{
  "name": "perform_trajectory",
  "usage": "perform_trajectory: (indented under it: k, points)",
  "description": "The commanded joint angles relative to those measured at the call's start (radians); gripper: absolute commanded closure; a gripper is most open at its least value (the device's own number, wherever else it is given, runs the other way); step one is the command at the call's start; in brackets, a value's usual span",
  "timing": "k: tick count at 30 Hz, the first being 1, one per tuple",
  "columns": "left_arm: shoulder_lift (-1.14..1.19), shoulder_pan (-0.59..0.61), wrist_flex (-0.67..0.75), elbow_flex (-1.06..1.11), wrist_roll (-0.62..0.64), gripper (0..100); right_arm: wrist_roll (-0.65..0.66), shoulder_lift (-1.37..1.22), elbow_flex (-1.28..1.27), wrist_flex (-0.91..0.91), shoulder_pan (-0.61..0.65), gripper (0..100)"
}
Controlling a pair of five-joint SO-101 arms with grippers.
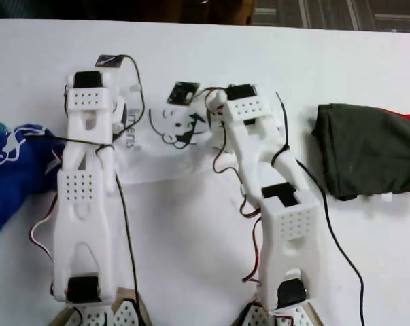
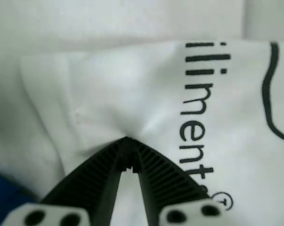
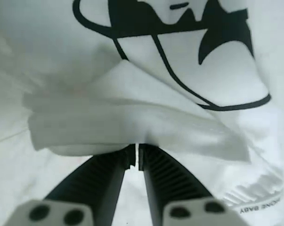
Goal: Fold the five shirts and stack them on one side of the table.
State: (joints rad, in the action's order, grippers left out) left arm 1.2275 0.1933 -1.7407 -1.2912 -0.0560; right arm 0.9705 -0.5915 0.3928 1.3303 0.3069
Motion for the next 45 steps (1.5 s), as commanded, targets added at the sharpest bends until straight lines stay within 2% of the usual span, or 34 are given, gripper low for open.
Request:
perform_trajectory:
  k: [1, 6, 14, 19, 28, 33, 36, 39, 45]
  points:
    - [0.003, -0.003, 0.006, -0.013, -0.003, 97, -0.011, 0.065, 0.092, -0.016, 0.008, 98.0]
    - [0.003, -0.003, 0.006, -0.013, -0.003, 97, -0.011, 0.031, 0.106, -0.111, 0.045, 98.0]
    - [0.003, -0.003, 0.006, -0.013, -0.003, 97, -0.011, -0.038, 0.107, -0.143, 0.071, 98.0]
    - [0.003, -0.003, 0.006, -0.013, -0.003, 97, -0.011, -0.033, 0.133, -0.166, 0.007, 98.0]
    - [0.003, -0.003, 0.006, -0.013, -0.003, 97, -0.009, 0.13, 0.333, 0.094, -0.085, 98.0]
    - [0.003, -0.003, 0.006, -0.013, -0.003, 97, -0.006, 0.151, 0.331, 0.275, -0.079, 98.0]
    - [0.003, -0.003, 0.006, -0.013, -0.003, 97, -0.003, 0.151, 0.281, 0.314, -0.051, 98.0]
    - [0.003, -0.003, 0.006, -0.013, -0.003, 97, -0.002, 0.151, 0.193, 0.294, -0.016, 98.0]
    - [0.003, -0.003, 0.006, -0.013, -0.003, 97, -0.006, 0.151, 0.011, 0.116, 0.061, 98.0]
